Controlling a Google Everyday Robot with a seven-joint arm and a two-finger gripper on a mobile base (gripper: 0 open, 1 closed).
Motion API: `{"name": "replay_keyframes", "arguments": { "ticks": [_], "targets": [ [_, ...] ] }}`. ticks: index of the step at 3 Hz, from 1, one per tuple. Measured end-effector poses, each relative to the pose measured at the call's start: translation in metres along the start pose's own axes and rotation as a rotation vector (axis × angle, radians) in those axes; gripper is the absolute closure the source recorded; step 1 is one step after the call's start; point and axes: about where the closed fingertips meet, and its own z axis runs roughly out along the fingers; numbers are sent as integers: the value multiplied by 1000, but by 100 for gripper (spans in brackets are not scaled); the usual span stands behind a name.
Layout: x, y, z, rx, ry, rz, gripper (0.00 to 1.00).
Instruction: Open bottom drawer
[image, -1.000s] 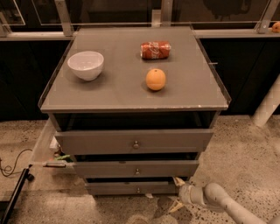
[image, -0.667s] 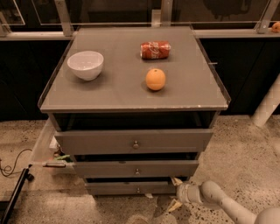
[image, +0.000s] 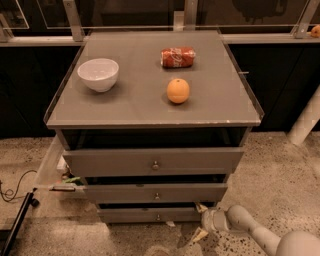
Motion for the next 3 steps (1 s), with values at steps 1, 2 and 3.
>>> {"name": "replay_keyframes", "arguments": {
  "ticks": [1,2,3],
  "targets": [
    [-3,0,-3,0,0,0,19],
    [-3,0,-3,0,0,0,42],
    [-6,-2,-6,0,0,0,66]
  ]
}}
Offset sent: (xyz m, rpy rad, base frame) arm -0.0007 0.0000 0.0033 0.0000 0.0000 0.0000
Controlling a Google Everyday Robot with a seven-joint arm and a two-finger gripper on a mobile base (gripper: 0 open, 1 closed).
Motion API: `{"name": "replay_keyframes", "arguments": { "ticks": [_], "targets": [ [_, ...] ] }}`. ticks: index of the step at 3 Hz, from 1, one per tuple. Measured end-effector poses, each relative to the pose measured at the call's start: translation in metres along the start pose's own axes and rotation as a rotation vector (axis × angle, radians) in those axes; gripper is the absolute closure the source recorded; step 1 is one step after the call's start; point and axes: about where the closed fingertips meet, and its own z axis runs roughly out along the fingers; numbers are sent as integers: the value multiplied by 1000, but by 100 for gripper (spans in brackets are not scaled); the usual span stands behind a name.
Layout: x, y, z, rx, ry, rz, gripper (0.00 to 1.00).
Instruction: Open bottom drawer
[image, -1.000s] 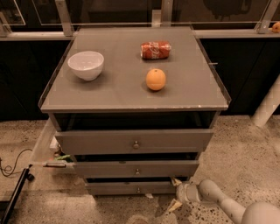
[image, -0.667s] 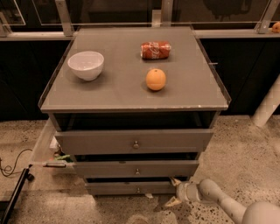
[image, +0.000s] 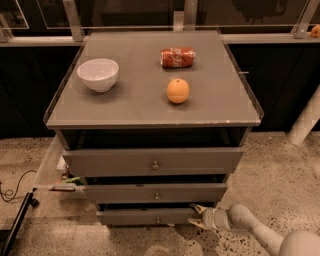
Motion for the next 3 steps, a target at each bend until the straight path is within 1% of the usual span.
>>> {"name": "replay_keyframes", "arguments": {
  "ticks": [1,2,3],
  "targets": [
    [-6,-3,-5,0,0,0,89],
    [-8,-4,-7,0,-1,0,100],
    [-12,-2,-16,3,-12,-6,100]
  ]
}}
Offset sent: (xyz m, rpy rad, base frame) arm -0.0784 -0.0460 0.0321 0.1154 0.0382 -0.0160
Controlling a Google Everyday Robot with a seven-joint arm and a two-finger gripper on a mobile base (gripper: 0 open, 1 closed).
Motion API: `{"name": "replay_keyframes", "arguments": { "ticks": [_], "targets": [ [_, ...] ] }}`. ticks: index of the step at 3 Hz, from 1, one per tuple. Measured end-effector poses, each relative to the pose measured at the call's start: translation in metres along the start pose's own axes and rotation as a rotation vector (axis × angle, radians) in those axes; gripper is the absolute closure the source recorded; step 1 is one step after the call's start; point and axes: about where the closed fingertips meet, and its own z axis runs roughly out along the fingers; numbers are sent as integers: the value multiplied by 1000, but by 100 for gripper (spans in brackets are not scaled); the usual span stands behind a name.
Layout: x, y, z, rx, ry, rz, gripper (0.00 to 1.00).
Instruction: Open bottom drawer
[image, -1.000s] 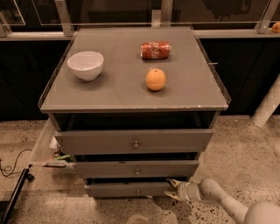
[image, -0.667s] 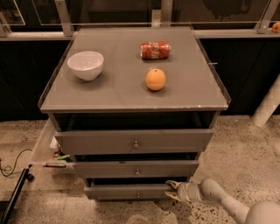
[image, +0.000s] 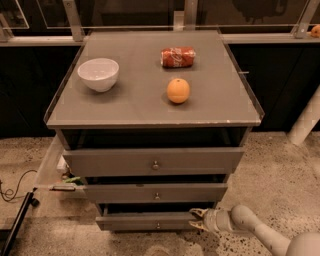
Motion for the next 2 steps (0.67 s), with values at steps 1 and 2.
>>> {"name": "replay_keyframes", "arguments": {
  "ticks": [1,2],
  "targets": [
    [2,16,-10,1,-9,22,100],
    [2,16,-10,1,-9,22,81]
  ]
}}
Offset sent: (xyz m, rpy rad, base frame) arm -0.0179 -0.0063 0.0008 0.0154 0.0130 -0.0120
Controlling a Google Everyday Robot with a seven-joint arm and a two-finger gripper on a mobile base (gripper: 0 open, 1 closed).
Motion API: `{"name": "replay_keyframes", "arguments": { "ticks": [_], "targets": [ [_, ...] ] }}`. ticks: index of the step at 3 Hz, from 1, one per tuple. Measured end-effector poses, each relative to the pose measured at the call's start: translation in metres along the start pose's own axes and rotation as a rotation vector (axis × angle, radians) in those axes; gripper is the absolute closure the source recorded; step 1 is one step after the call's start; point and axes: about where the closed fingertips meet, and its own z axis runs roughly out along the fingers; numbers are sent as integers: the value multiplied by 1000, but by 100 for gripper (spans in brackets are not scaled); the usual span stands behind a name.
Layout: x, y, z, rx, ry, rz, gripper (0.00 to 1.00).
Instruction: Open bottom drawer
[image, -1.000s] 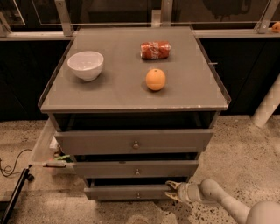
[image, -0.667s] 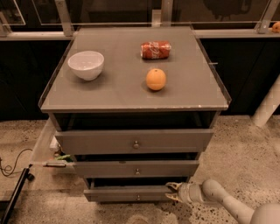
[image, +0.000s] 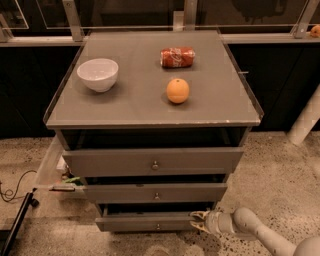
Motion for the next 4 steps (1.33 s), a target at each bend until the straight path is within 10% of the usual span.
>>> {"name": "replay_keyframes", "arguments": {
  "ticks": [4],
  "targets": [
    [0,0,0,-1,0,0,0]
  ]
}}
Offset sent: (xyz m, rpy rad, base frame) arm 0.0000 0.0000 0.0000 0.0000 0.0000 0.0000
